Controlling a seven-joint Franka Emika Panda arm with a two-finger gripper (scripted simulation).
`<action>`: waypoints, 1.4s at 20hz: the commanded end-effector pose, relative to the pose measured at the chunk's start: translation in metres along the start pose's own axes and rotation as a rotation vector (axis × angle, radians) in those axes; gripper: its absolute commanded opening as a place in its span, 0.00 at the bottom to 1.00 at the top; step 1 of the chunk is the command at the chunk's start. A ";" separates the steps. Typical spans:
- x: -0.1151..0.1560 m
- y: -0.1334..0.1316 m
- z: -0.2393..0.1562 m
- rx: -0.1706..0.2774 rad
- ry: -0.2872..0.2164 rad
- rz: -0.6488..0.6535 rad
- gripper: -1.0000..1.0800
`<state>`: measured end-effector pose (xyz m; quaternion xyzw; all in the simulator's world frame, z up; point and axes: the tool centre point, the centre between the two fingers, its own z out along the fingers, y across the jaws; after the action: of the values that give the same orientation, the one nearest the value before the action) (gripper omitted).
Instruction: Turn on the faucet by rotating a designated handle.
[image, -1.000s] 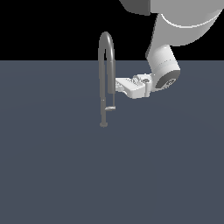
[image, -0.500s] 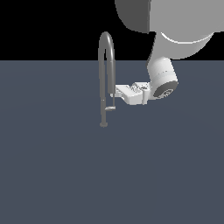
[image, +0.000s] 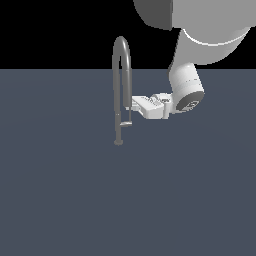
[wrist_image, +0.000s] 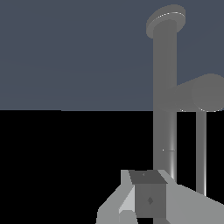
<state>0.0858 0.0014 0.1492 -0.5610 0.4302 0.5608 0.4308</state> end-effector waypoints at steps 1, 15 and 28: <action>-0.002 0.004 0.000 0.000 0.000 0.000 0.00; -0.006 0.025 0.000 0.003 0.002 0.000 0.00; -0.005 0.057 0.000 0.001 0.000 0.000 0.00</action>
<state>0.0383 -0.0113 0.1572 -0.5638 0.4298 0.5561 0.4338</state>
